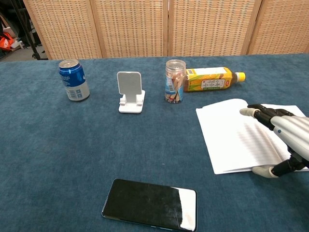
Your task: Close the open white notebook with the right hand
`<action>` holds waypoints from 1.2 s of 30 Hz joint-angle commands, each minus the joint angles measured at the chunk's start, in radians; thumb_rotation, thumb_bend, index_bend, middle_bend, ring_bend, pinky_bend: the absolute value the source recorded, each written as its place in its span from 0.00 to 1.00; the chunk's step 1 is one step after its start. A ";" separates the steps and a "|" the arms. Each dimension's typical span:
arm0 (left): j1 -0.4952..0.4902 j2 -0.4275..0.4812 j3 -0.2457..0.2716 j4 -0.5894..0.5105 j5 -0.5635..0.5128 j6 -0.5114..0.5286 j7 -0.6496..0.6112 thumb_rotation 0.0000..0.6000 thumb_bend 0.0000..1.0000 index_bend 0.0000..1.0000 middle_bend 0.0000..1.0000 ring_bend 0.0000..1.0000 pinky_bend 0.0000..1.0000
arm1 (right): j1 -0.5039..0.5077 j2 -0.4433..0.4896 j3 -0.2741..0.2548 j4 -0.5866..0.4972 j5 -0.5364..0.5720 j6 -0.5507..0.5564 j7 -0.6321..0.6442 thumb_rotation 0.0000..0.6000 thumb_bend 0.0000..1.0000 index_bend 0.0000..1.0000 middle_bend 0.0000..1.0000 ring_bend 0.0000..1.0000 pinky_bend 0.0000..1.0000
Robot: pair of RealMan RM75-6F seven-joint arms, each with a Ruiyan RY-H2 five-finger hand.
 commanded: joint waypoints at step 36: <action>0.000 -0.001 0.001 0.000 0.003 0.001 -0.001 1.00 0.00 0.00 0.00 0.00 0.00 | -0.004 -0.070 0.014 0.140 0.001 0.055 0.113 1.00 0.47 0.00 0.00 0.00 0.00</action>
